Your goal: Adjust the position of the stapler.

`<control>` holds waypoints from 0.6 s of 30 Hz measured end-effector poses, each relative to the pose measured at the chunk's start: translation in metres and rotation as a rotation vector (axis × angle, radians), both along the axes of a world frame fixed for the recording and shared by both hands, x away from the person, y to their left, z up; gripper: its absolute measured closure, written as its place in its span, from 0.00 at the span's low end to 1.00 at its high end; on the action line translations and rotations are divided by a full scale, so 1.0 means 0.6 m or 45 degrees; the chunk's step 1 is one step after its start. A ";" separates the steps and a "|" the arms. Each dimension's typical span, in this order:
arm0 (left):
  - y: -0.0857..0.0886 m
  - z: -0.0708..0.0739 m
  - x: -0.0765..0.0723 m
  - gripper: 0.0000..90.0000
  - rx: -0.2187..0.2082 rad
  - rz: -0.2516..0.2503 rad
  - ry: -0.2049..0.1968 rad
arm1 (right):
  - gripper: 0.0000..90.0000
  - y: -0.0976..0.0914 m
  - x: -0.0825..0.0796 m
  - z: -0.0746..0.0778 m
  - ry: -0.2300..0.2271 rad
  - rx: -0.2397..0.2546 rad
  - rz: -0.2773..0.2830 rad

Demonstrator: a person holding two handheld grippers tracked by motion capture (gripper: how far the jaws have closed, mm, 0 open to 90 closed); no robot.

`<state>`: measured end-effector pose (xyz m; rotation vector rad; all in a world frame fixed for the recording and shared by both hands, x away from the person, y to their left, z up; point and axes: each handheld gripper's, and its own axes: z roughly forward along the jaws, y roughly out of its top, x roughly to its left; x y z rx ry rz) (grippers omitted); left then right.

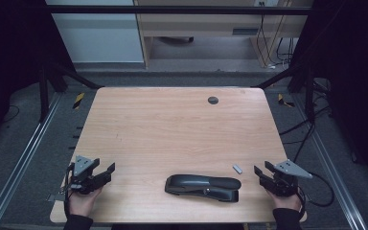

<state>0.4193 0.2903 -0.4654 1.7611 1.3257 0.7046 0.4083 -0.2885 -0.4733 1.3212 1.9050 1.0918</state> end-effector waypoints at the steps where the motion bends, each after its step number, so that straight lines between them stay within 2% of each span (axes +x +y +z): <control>1: 0.000 0.001 -0.001 0.39 0.000 0.002 -0.002 | 0.60 0.002 -0.001 0.001 0.011 0.008 0.010; 10: 0.002 0.003 -0.005 0.40 -0.008 0.001 -0.005 | 0.69 0.015 -0.008 0.014 -0.010 0.007 0.062; 13: 0.003 0.004 -0.005 0.41 -0.005 -0.013 -0.013 | 0.73 0.021 -0.012 0.022 -0.017 0.036 0.085; 18: -0.001 0.004 -0.005 0.41 0.001 -0.022 0.000 | 0.73 0.031 -0.016 0.027 -0.011 0.054 0.139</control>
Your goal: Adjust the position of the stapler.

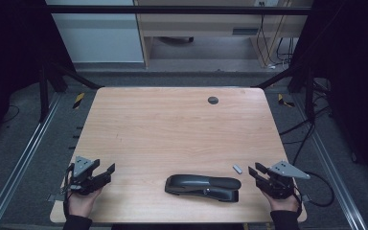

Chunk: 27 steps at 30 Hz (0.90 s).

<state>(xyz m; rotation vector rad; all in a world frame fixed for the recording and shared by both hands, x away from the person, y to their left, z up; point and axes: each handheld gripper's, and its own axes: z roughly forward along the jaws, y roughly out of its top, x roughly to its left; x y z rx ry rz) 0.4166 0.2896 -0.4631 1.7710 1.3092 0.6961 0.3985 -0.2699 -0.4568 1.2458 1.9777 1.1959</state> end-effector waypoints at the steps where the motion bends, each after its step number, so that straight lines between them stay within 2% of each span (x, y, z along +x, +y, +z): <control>1: 0.000 0.000 0.000 0.41 0.005 -0.003 0.002 | 0.73 0.001 0.000 0.001 -0.012 -0.011 0.016; 8: 0.001 0.000 0.001 0.41 0.009 -0.012 0.013 | 0.80 0.012 -0.011 0.013 -0.019 0.002 0.065; 15: -0.001 0.001 0.001 0.42 0.017 -0.017 0.013 | 0.91 0.030 -0.023 0.039 -0.045 0.011 0.145; 19: 0.001 0.002 0.000 0.44 0.020 -0.016 0.015 | 0.97 0.043 -0.029 0.049 -0.040 0.015 0.181; 27: 0.000 0.002 0.000 0.48 0.016 -0.015 0.022 | 1.00 0.067 -0.035 0.060 -0.040 0.016 0.255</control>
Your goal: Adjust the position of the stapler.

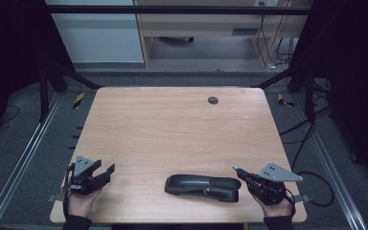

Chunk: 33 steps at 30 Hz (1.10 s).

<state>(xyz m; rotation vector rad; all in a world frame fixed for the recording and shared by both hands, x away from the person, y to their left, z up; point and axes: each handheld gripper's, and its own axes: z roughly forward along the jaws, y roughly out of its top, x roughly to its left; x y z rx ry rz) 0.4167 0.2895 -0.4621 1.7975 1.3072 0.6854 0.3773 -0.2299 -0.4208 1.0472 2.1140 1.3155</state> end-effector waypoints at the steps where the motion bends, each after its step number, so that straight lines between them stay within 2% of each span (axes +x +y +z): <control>1: 0.000 0.000 0.000 0.48 0.000 0.000 0.000 | 1.00 0.000 0.000 0.000 0.000 0.000 0.000; 9: -0.001 0.000 0.000 0.48 0.017 -0.007 -0.004 | 1.00 0.016 -0.007 0.007 0.002 0.025 0.060; 20: -0.002 0.000 -0.001 0.48 0.024 -0.004 -0.009 | 1.00 0.045 -0.015 0.005 0.040 0.036 0.169; 33: -0.003 0.001 -0.002 0.48 0.044 -0.005 -0.020 | 1.00 0.051 -0.023 -0.009 0.082 0.038 0.216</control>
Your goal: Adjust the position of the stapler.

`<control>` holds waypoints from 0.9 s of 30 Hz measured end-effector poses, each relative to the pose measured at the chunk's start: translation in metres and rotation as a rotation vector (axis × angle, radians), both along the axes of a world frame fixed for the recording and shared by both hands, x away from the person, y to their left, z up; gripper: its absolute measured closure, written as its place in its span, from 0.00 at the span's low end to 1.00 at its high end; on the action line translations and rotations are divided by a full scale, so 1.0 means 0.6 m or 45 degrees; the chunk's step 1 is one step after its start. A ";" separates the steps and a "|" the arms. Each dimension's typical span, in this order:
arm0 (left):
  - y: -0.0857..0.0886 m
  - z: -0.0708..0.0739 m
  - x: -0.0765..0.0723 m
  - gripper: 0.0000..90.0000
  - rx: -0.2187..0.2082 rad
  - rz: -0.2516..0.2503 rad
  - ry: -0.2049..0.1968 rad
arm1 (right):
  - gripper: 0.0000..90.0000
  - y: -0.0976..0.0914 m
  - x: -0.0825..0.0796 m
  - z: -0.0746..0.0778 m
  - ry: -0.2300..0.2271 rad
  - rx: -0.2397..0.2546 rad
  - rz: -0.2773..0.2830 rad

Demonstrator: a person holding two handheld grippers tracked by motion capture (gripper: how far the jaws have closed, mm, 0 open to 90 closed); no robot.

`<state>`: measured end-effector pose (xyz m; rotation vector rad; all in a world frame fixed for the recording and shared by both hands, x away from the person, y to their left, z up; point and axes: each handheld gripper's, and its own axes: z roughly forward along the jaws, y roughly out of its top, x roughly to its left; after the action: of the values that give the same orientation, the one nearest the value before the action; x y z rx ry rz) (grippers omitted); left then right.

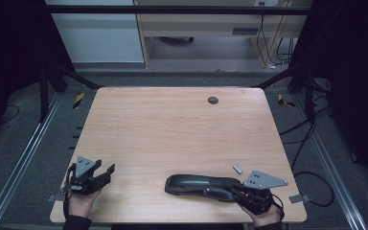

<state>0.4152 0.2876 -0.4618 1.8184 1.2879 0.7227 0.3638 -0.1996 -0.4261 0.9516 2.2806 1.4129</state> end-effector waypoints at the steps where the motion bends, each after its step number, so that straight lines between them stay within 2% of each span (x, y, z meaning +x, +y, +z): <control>1: 0.001 0.000 0.000 0.48 0.000 0.003 0.000 | 1.00 0.000 0.000 -0.001 0.006 0.000 0.003; 15: -0.001 -0.001 0.000 0.48 0.009 0.000 0.004 | 1.00 -0.013 -0.007 -0.021 0.052 -0.016 -0.011; 27: -0.003 -0.003 0.002 0.48 0.021 -0.005 0.011 | 1.00 -0.018 -0.003 -0.025 0.033 -0.010 -0.013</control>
<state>0.4162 0.2858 -0.4634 1.8383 1.2872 0.7259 0.3620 -0.2104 -0.4411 0.9830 2.2953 1.3942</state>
